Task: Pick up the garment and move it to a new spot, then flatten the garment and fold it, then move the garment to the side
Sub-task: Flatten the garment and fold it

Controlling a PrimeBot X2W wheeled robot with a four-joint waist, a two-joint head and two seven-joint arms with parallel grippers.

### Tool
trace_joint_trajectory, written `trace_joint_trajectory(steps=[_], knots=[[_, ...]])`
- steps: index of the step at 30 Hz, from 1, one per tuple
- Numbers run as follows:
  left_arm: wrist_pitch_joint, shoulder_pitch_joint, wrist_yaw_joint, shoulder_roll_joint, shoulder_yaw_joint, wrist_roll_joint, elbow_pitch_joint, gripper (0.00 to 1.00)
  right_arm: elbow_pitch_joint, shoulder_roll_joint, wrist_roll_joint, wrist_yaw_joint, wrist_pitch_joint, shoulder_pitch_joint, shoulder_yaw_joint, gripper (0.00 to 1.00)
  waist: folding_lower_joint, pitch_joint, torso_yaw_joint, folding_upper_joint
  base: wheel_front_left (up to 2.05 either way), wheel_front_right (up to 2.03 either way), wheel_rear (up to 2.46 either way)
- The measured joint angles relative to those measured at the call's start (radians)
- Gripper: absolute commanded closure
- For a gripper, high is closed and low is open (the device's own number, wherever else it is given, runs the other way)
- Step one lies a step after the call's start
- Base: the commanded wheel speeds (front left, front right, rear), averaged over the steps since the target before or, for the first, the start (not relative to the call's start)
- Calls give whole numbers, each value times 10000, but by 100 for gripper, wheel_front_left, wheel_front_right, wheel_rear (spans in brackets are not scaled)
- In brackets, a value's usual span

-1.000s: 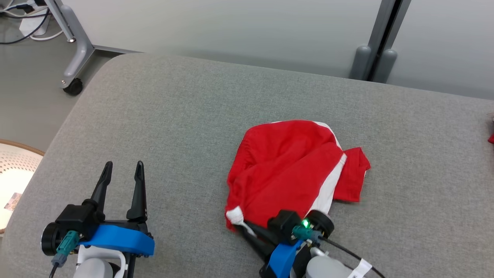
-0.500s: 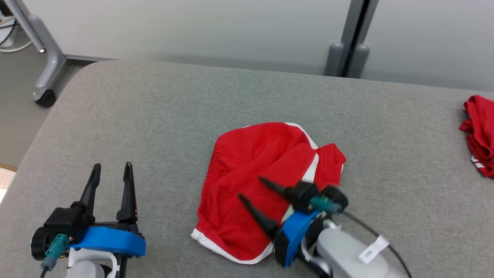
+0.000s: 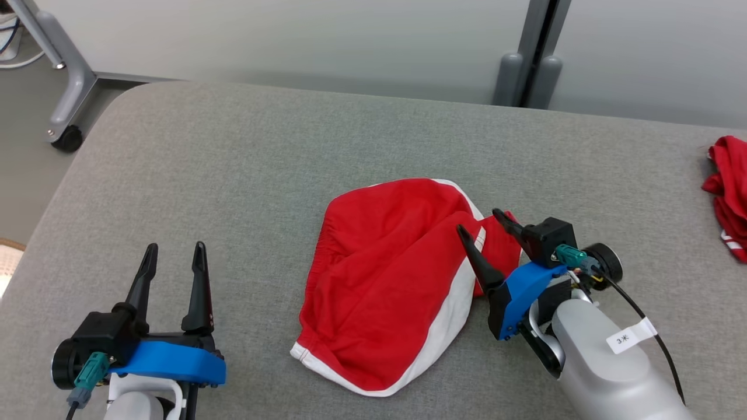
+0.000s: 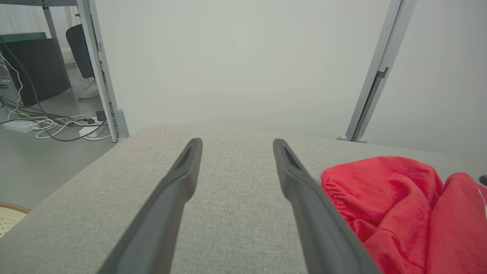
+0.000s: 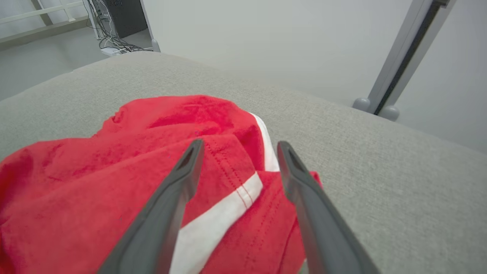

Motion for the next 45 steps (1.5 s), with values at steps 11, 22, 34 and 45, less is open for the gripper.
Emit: trace_joint_trajectory(steps=[11, 22, 34, 45], knots=[[0, -247, -33, -31, -6, -17, 59, 0, 1925, 293, -115, 0, 50, -333, -314, 0, 0, 337, 465, 0, 0, 0, 0], [0, -314, -35, -100, 65, -15, 128, 0, 1340, 384, 395, 0, -35, -517, 12, 100, 1, 288, 307, 0, 0, 0, 0], [0, 291, -38, -163, 276, 0, 121, 0, -2015, 77, 31, 0, -35, 2140, -1158, 100, 0, -239, -722, 0, 0, 0, 0], [0, 476, -38, -161, 336, 4, 75, 0, -4429, 165, -174, 0, 876, 5372, -2796, 56, 0, -514, -1614, 0, 0, 0, 0]])
